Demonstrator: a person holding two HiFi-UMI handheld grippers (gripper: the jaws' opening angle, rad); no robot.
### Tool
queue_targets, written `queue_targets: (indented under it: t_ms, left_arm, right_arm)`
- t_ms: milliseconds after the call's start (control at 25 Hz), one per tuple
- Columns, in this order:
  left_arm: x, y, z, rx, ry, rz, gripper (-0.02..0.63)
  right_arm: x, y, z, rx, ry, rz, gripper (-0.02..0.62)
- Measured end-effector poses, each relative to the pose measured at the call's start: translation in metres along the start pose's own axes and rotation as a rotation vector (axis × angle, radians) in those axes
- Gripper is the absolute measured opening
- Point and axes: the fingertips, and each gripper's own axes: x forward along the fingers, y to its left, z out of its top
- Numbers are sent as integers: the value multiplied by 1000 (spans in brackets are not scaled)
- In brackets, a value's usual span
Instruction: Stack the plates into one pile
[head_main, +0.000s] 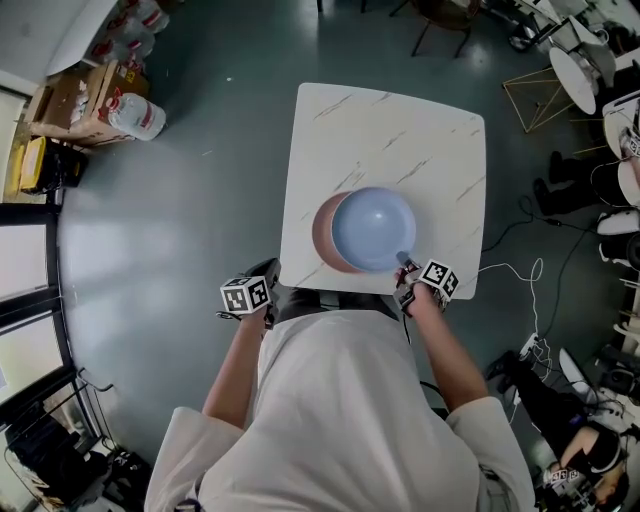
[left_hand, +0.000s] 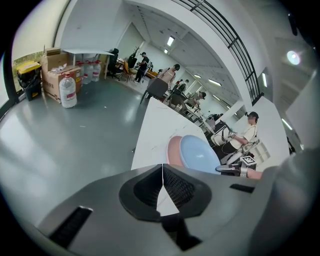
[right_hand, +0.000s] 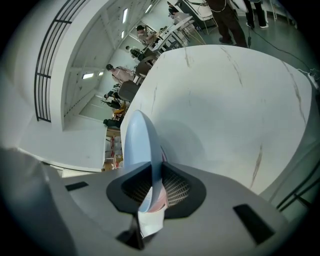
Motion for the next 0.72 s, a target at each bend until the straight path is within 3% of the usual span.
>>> queue_targets:
  t_ms: [480,720]
  left_arm:
    - [-9,29,2,-17,16,-15,15]
    - [-15,54,7,-11,39,-20,15]
  right_arm:
    - [23,16,-28,-13,25,-33,63]
    - [31,12,-43,6,17,-95,63]
